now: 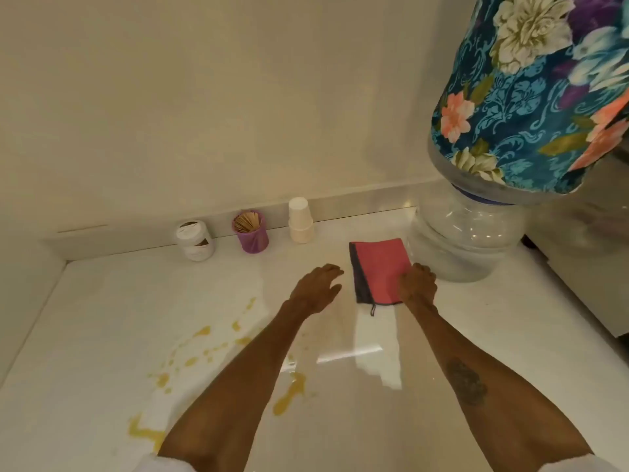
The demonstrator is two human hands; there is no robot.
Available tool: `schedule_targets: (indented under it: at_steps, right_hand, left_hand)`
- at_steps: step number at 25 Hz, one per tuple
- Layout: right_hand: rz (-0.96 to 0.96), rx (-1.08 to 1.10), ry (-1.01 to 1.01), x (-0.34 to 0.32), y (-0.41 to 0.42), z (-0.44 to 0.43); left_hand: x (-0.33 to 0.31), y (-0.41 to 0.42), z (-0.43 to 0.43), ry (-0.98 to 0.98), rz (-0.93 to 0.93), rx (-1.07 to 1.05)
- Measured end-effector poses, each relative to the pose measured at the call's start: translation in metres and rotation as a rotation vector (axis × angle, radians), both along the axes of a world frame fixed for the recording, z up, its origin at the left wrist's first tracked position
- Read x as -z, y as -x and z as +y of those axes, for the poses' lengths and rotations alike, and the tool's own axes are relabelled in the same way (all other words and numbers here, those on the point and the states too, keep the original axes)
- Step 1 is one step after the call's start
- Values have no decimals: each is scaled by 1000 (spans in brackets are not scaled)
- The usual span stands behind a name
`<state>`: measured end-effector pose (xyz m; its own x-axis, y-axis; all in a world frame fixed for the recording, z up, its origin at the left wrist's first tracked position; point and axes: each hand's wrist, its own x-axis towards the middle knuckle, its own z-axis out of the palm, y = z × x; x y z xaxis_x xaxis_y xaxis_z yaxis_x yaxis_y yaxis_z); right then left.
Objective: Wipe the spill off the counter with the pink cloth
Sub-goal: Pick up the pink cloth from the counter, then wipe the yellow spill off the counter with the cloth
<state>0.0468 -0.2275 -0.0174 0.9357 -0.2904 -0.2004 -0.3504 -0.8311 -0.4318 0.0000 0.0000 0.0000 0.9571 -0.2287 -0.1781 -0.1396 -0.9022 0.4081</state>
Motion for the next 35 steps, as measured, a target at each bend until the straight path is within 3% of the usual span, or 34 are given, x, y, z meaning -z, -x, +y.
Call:
schedule_targets:
  at_steps: [3, 12, 18, 23, 26, 30, 35]
  right_hand:
    - [38, 39, -49, 6, -12, -3]
    - [72, 72, -60, 24, -41, 5]
    - [137, 108, -305, 15, -63, 1]
    - [1, 126, -392, -10, -48, 5]
    - [-94, 10, -455, -38, -41, 23]
    - [-197, -242, -217, -68, -15, 84]
    - [6, -550, -178, -41, 53, 180]
  left_hand:
    - [10, -2, -32, 40, 68, 80]
    - [35, 3, -62, -79, 93, 180]
    - [35, 9, -54, -23, 111, 170]
    - [29, 17, -17, -20, 98, 93]
    - [20, 28, 37, -58, 73, -36]
    - [13, 62, 122, -118, 15, -199]
    - [20, 130, 240, -208, -13, -416]
